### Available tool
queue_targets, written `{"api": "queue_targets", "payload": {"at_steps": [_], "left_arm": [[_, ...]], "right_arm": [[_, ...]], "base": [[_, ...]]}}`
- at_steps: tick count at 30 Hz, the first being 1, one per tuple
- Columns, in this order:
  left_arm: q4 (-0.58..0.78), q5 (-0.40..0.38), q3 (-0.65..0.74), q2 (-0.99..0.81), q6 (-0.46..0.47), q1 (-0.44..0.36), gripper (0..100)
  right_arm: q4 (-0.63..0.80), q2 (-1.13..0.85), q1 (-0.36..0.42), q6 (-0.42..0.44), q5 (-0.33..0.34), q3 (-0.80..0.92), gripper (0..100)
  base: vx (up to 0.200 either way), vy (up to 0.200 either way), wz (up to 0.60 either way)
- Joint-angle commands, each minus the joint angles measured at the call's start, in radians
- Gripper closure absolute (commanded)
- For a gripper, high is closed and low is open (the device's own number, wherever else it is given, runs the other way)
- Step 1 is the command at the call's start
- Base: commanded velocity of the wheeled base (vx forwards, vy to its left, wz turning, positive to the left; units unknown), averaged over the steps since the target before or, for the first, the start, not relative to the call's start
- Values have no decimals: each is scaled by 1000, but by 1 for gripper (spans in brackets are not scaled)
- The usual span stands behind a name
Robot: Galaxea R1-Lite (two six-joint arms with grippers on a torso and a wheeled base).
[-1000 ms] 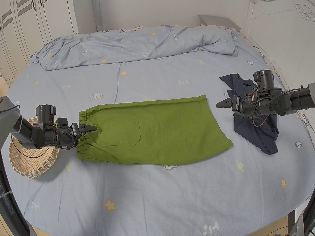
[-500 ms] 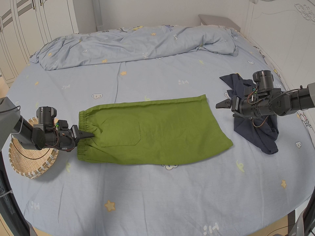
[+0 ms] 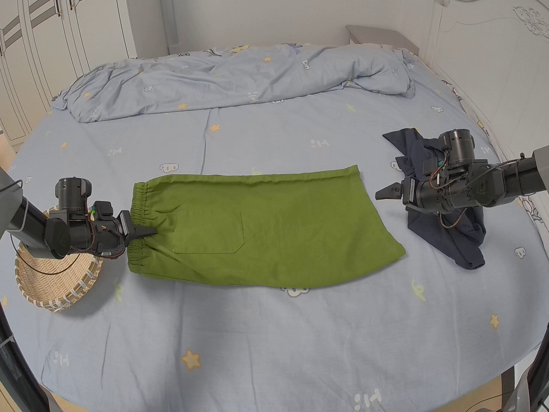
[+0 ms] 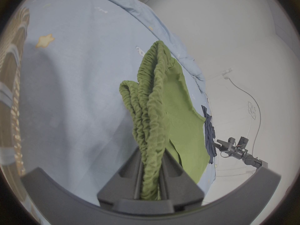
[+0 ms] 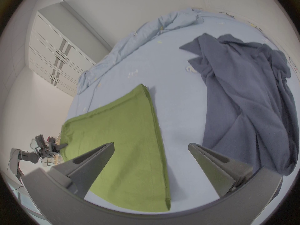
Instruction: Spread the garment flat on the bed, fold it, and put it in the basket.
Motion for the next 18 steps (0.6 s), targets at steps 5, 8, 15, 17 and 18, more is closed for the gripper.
{"api": "queue_targets", "payload": {"at_steps": [5,8,15,17,18], "left_arm": [[4,1,10,-77,-3,14,100],[4,1,10,-75,-3,13,100],[3,1,10,-70,-3,13,100],[3,1,10,-69,-3,13,100],[3,1,10,-69,-3,13,100]], "right_arm": [[42,79,4,-14,3,13,0],[41,103,14,-14,5,11,0],[45,105,21,-5,108,14,0],[45,105,22,-5,111,14,0],[45,105,24,-3,111,14,0]], "base": [[0,0,0],[0,0,0],[0,0,0],[0,0,0],[0,0,0]]}}
